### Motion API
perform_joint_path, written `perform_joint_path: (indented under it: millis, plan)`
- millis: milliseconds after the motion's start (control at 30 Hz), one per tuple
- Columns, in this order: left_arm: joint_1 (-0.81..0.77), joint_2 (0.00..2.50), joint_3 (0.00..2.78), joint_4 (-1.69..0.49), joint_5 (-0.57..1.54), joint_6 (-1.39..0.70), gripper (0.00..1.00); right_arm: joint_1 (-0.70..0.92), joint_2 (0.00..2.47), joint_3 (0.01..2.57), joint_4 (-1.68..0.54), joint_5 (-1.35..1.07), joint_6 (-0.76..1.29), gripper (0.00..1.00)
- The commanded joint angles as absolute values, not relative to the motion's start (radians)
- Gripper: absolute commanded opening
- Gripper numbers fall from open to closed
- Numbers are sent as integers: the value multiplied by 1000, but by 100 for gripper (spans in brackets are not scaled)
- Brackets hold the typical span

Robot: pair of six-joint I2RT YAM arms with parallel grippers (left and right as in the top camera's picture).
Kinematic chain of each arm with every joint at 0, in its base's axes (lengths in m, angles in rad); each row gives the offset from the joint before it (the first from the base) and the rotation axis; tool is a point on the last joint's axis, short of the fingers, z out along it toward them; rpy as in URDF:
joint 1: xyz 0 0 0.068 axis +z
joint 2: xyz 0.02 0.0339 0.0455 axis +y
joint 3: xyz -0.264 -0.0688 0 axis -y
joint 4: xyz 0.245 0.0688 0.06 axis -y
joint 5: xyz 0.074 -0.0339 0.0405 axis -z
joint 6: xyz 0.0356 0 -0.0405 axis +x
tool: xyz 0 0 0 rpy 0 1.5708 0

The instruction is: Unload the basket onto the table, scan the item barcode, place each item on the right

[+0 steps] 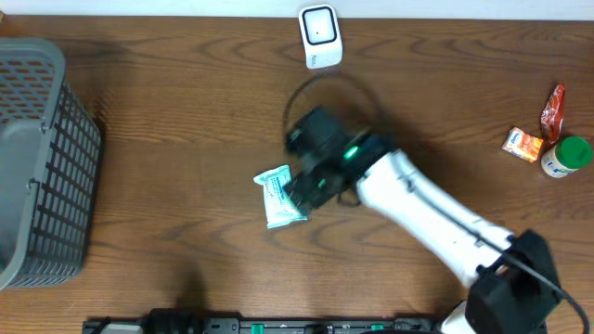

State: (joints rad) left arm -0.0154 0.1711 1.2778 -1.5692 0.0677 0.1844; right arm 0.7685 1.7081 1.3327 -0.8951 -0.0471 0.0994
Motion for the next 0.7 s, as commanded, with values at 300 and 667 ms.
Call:
perform_joint_path:
  millis: [300,667]
  plan:
    - [-19,169,1280,-1570,59,194,84,1100,1702,1060,-608,429,224,99]
    - [-19,169,1280,-1571,59,194,84,1158,1850,1033,-507,444,140,99]
